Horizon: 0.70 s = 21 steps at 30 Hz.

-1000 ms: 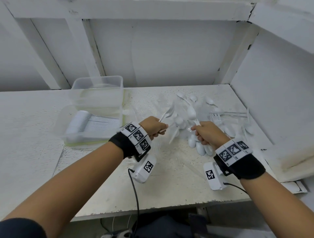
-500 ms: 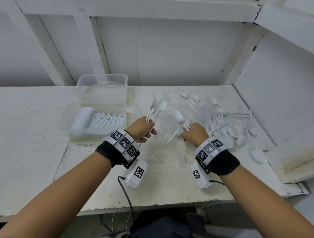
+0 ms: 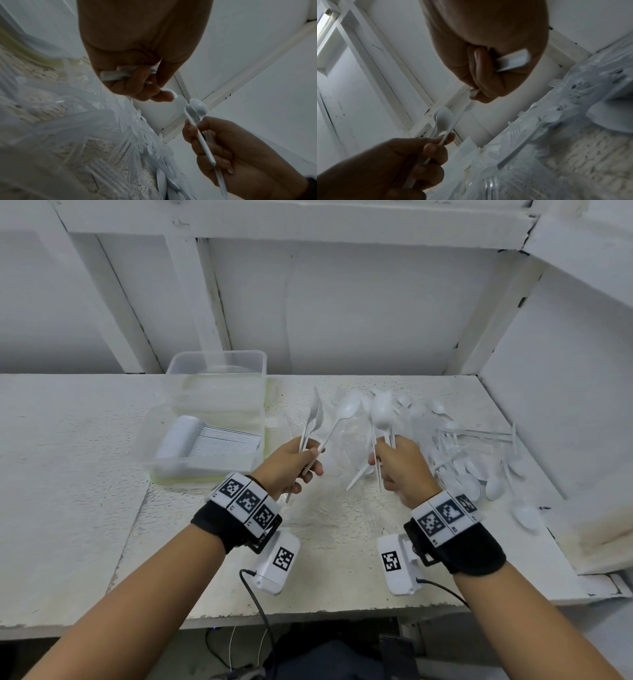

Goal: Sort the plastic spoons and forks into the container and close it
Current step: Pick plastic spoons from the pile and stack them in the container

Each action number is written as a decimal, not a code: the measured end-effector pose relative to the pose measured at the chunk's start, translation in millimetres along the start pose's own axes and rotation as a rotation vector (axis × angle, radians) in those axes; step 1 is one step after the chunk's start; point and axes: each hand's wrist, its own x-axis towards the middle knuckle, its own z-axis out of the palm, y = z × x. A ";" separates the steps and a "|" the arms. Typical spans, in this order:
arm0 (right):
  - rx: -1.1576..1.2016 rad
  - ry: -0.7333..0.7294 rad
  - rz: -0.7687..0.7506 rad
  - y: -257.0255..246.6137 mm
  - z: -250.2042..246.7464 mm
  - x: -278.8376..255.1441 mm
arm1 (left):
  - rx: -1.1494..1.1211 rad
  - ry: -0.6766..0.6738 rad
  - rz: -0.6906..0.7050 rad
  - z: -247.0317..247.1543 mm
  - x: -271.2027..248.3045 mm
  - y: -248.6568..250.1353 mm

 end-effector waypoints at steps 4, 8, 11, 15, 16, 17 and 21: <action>0.129 0.022 0.017 -2.7 13.3 4.3 | -0.054 0.022 0.015 -1.6 -4.6 -6.6; 0.105 0.026 -0.078 -3.2 26.3 0.5 | -0.073 0.038 0.031 -1.5 -11.2 -15.0; 0.107 -0.031 -0.157 -2.3 34.9 -3.5 | -0.082 0.057 0.050 -0.9 -15.8 -20.0; 0.206 -0.036 -0.151 -2.8 43.7 -6.8 | -0.127 0.114 0.040 0.0 -19.4 -22.7; 0.216 -0.038 -0.155 -2.4 45.6 -7.5 | -0.142 0.129 0.032 0.4 -19.8 -22.5; 0.225 -0.044 -0.164 -2.0 47.5 -8.6 | -0.154 0.141 0.027 0.6 -20.0 -22.1; 0.237 -0.052 -0.166 0.8 55.7 -10.7 | -0.228 0.133 0.053 3.6 -20.8 -18.7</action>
